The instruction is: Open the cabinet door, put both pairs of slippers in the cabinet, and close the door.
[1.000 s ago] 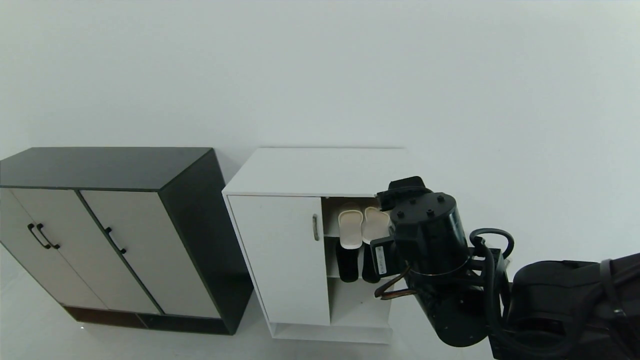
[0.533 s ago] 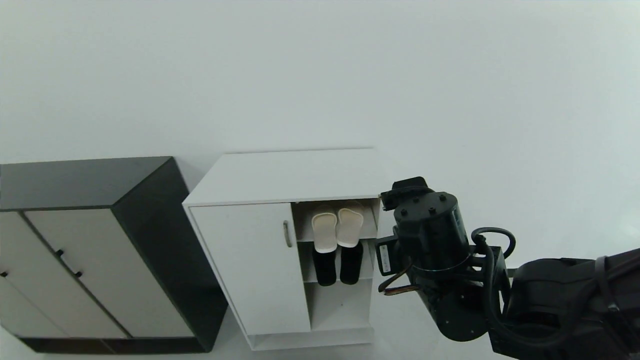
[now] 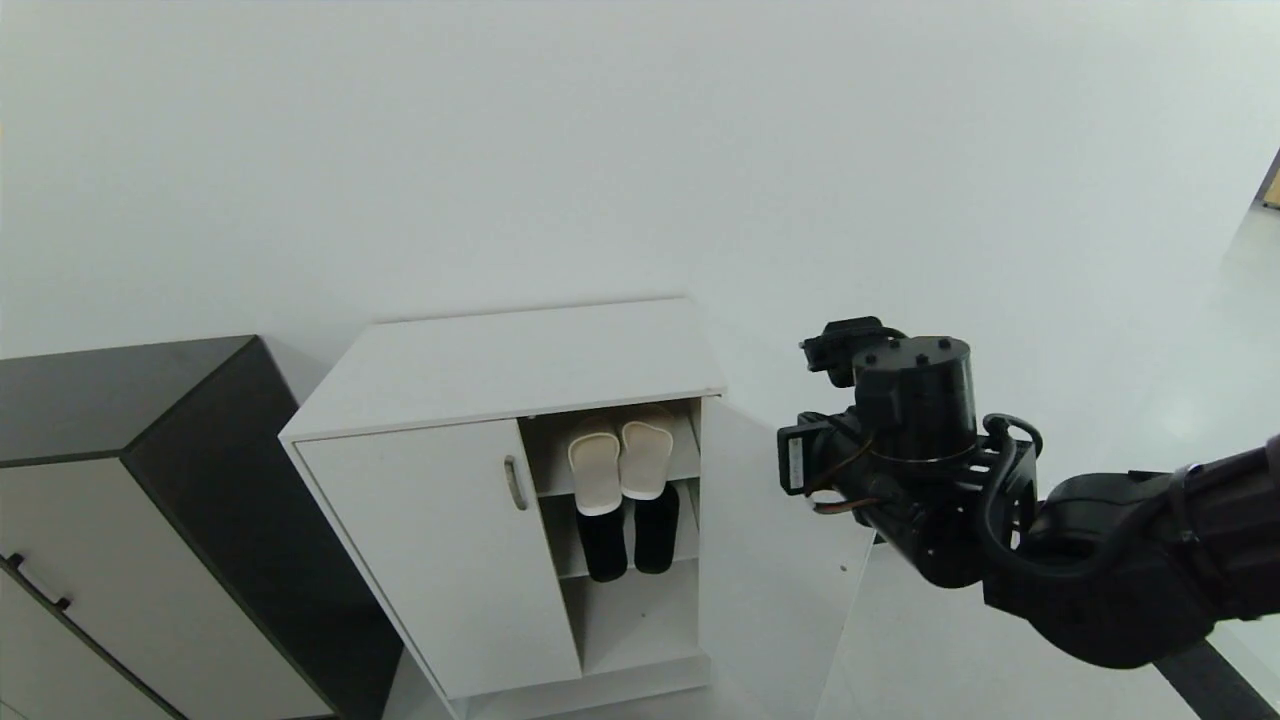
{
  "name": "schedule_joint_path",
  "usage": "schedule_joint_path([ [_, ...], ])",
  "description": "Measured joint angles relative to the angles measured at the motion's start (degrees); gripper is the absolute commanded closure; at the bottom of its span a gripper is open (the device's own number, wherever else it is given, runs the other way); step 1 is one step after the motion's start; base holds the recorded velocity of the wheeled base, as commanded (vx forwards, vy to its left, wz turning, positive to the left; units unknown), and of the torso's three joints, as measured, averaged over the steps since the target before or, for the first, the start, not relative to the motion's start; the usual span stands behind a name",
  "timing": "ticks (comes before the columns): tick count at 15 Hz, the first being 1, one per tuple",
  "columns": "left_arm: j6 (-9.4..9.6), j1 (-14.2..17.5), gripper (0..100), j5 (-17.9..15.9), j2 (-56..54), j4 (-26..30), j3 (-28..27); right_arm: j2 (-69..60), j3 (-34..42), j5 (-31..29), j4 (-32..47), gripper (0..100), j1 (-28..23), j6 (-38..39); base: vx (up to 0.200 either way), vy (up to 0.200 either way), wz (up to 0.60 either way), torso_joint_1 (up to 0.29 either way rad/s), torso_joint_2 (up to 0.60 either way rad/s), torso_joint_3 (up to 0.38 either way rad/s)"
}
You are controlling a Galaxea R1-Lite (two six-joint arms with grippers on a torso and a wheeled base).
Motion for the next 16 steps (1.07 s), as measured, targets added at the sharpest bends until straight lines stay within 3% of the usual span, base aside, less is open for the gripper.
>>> schedule_joint_path([
  [5,0.00,0.0,100,0.0,0.0,0.0,0.0,3.2,-3.7,4.9,-0.4,100,-7.2,0.2,-0.200,0.000,0.00,0.005,0.00,-0.001],
  [16,0.00,0.0,100,0.0,0.0,0.0,0.0,16.3,-12.8,5.0,-4.0,100,-14.2,0.2,0.000,0.000,0.00,0.000,0.00,0.000],
])
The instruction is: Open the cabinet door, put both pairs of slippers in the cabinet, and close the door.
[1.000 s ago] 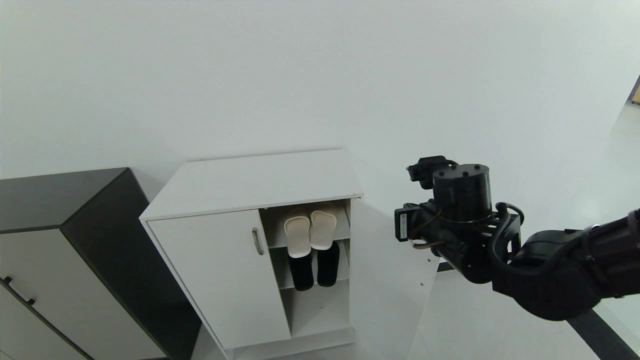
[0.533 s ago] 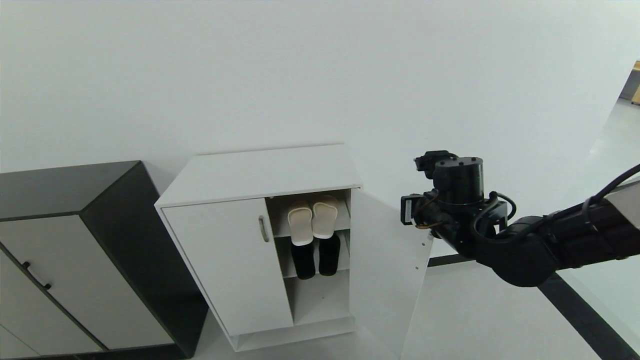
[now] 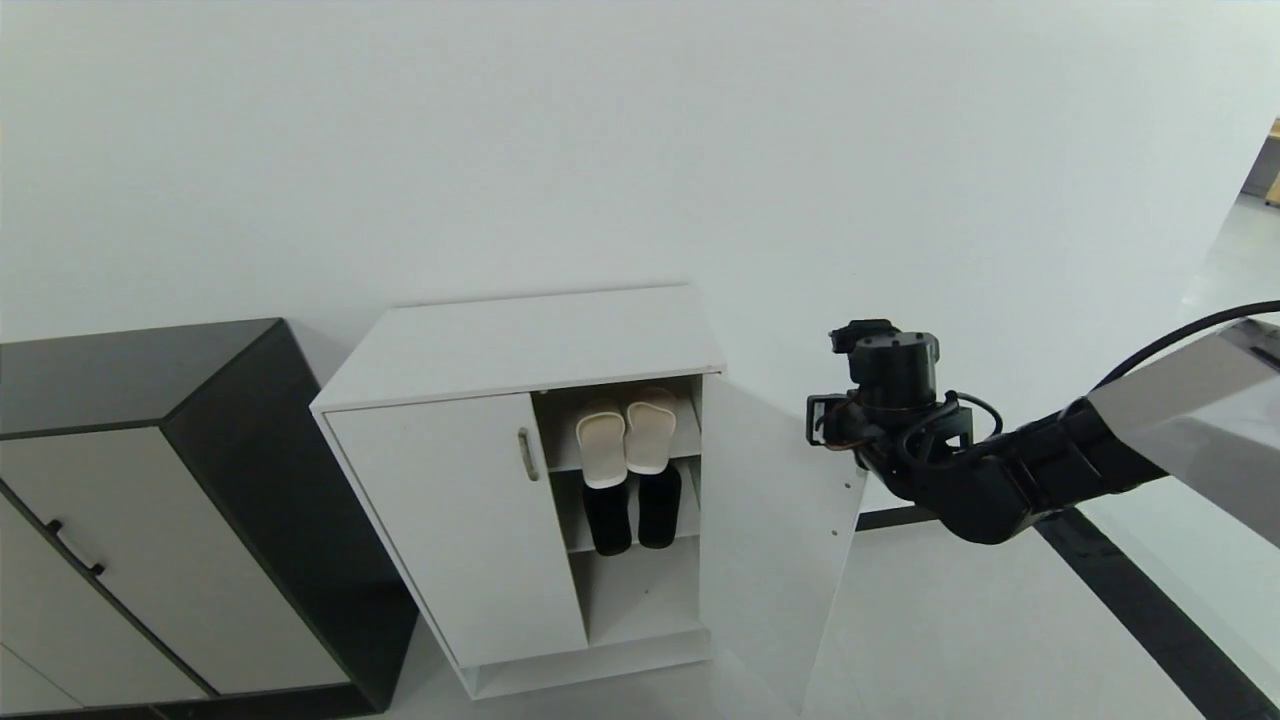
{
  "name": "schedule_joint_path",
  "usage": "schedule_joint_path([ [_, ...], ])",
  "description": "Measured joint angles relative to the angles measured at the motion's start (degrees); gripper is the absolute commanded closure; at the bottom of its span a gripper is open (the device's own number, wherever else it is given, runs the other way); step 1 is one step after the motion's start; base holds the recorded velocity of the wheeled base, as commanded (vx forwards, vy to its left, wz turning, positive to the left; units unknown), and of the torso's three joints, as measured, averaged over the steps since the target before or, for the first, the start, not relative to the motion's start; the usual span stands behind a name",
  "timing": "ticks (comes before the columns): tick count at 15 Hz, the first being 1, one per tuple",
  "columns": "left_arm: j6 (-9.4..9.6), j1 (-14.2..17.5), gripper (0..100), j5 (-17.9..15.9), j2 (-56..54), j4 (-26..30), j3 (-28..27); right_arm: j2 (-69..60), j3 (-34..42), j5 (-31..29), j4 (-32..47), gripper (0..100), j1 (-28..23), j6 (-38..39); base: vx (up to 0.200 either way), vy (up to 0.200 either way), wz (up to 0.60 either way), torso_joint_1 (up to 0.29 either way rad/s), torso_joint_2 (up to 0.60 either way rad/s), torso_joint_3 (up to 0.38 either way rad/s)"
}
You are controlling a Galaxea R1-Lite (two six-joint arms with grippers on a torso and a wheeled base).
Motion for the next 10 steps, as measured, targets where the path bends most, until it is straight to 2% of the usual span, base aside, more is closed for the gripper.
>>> schedule_joint_path([
  [10,0.00,0.0,100,0.0,0.0,0.0,0.0,5.2,-1.3,0.0,-0.3,100,-0.7,0.0,0.000,0.000,0.00,0.000,0.00,0.000],
])
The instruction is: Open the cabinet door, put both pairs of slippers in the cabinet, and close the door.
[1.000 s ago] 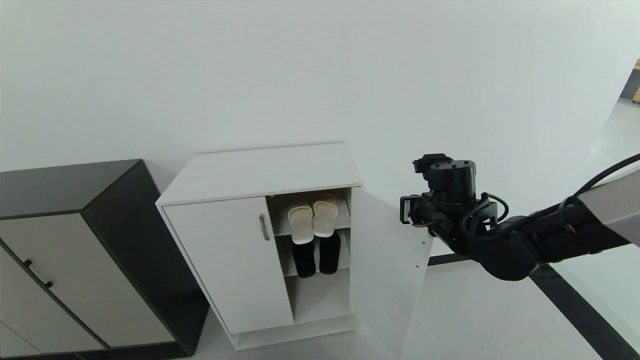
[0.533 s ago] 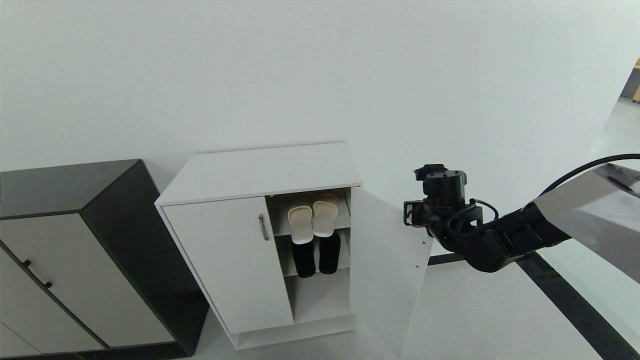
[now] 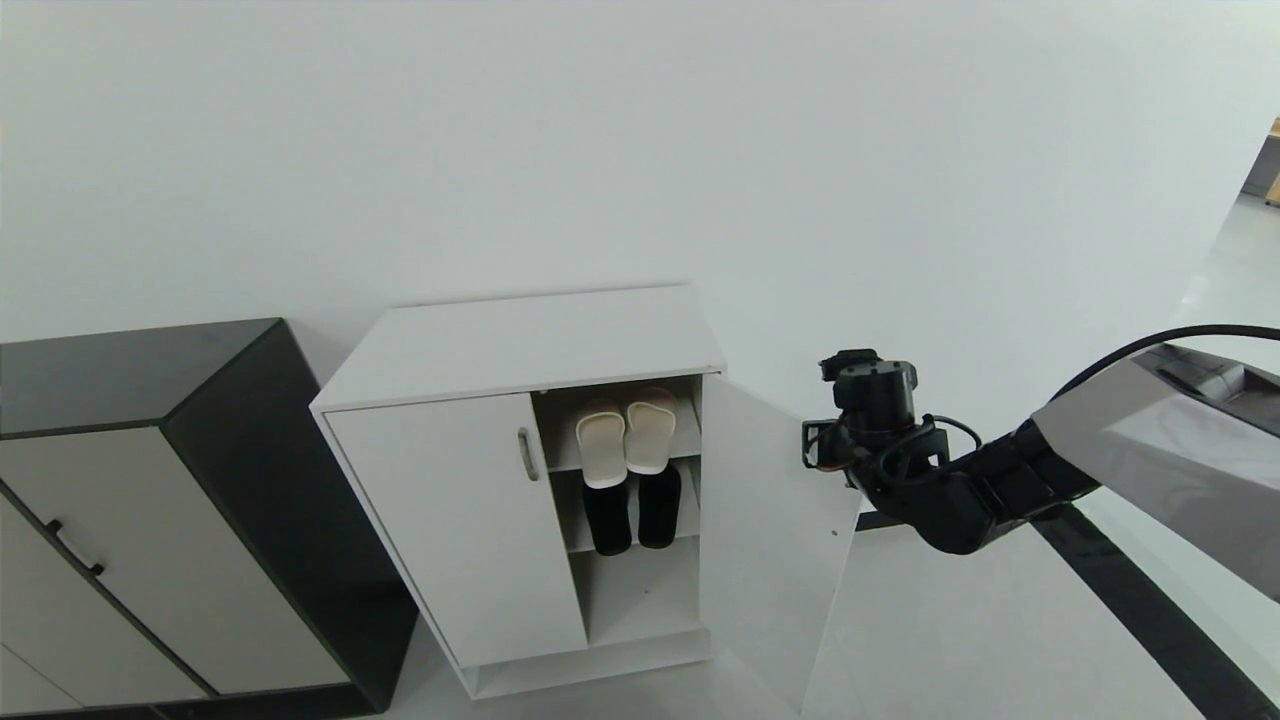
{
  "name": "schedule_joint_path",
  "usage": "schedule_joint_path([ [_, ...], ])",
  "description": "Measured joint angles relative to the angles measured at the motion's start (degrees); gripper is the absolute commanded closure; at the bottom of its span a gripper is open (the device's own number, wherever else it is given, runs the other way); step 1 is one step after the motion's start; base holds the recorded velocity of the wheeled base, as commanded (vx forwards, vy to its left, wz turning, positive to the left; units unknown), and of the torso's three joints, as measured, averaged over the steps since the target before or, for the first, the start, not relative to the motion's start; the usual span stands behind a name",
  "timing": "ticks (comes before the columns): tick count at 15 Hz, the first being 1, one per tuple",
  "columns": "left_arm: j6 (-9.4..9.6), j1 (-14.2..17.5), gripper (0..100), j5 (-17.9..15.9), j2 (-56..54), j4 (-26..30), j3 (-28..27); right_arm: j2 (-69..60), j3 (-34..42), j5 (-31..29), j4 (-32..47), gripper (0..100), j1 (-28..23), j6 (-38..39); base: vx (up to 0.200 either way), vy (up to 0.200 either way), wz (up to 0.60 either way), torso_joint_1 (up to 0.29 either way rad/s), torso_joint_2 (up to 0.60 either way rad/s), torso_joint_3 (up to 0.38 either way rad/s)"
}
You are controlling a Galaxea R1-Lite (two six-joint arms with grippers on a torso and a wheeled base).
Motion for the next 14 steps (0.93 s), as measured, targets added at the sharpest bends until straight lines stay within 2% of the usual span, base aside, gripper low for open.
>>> schedule_joint_path([
  [8,0.00,0.0,100,0.0,0.0,0.0,0.0,-0.6,2.2,-0.7,-0.3,100,3.1,-0.2,0.000,0.000,0.00,0.000,0.00,0.000],
  [14,-0.02,0.0,100,0.0,0.0,0.0,0.0,0.6,-1.1,-0.3,-0.6,100,-1.0,-0.3,0.000,0.000,0.00,0.000,0.00,0.000],
])
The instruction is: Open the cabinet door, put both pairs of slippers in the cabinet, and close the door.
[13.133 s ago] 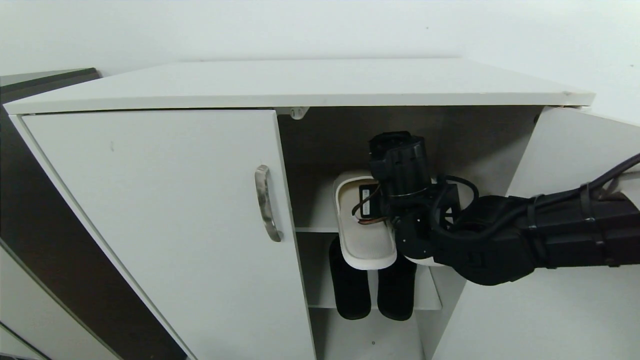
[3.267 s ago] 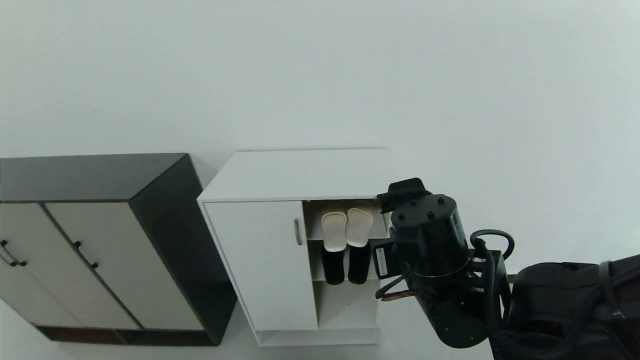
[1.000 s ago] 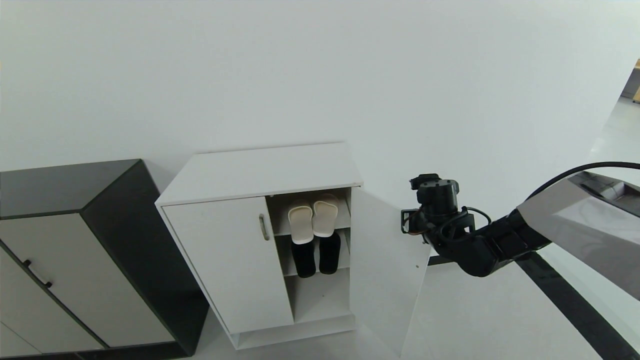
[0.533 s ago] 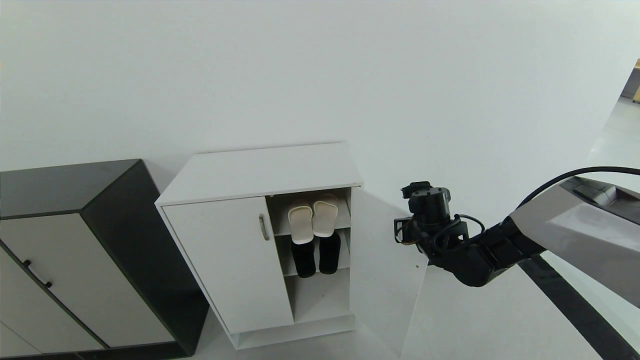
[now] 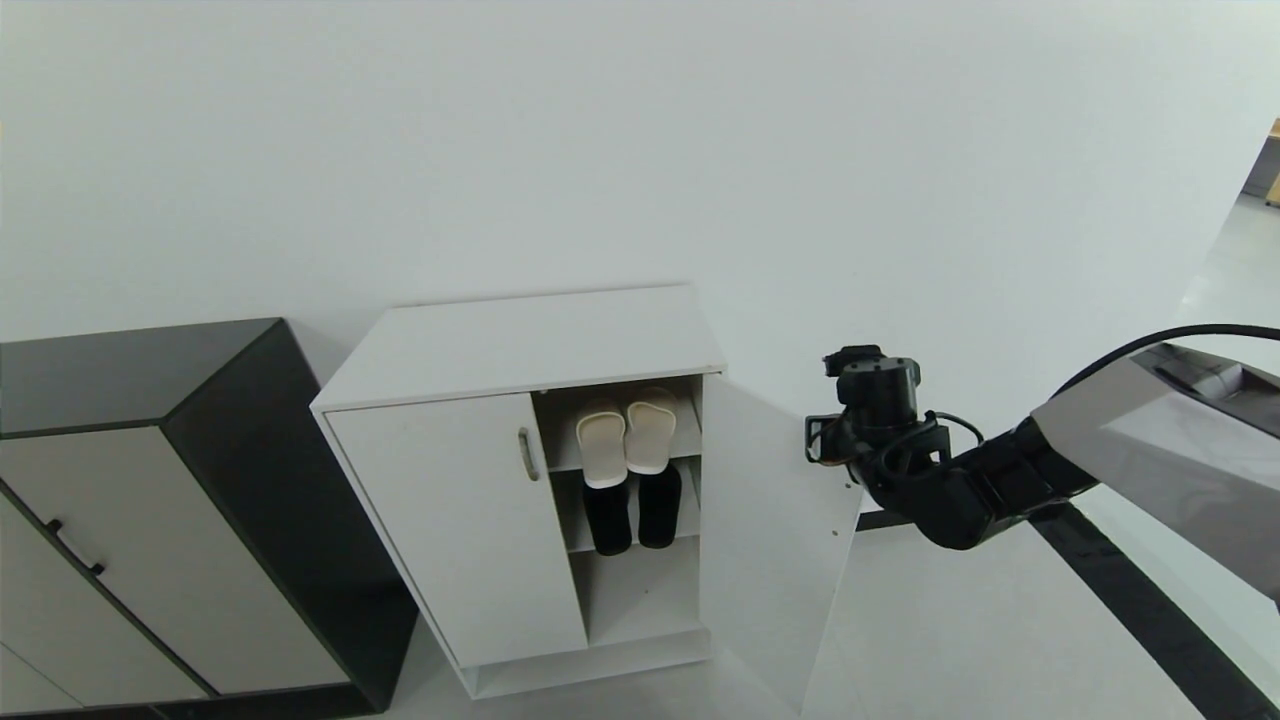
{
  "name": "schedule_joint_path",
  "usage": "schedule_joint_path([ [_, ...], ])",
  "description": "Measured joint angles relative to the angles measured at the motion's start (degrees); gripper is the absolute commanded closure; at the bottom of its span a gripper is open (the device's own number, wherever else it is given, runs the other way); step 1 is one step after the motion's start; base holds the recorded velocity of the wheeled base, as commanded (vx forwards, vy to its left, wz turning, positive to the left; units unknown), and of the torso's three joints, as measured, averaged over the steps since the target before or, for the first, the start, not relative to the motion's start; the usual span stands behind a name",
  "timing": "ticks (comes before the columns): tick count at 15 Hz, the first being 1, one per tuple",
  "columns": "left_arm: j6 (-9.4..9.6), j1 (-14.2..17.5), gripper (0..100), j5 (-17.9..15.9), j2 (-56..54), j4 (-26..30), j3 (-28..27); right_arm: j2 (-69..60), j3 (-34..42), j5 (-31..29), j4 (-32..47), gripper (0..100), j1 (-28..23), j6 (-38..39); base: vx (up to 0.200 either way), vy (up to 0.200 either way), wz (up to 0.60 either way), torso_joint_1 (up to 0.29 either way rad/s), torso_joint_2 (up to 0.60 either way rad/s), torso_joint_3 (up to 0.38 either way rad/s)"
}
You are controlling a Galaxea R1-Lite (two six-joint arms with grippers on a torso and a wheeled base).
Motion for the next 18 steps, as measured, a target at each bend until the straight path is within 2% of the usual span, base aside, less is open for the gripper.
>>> schedule_joint_path([
  [12,0.00,0.0,100,0.0,0.0,0.0,0.0,3.3,-1.1,-0.4,0.1,100,-0.1,-0.1,0.000,0.000,0.00,0.000,0.00,0.000],
  [14,0.02,0.0,100,0.0,0.0,0.0,0.0,2.6,0.4,-0.5,0.1,100,1.7,-0.1,0.000,0.000,0.00,0.000,0.00,0.000],
  [18,0.02,0.0,100,0.0,0.0,0.0,0.0,-1.4,6.3,-0.9,-0.2,100,9.4,0.1,0.000,0.000,0.00,0.000,0.00,0.000],
])
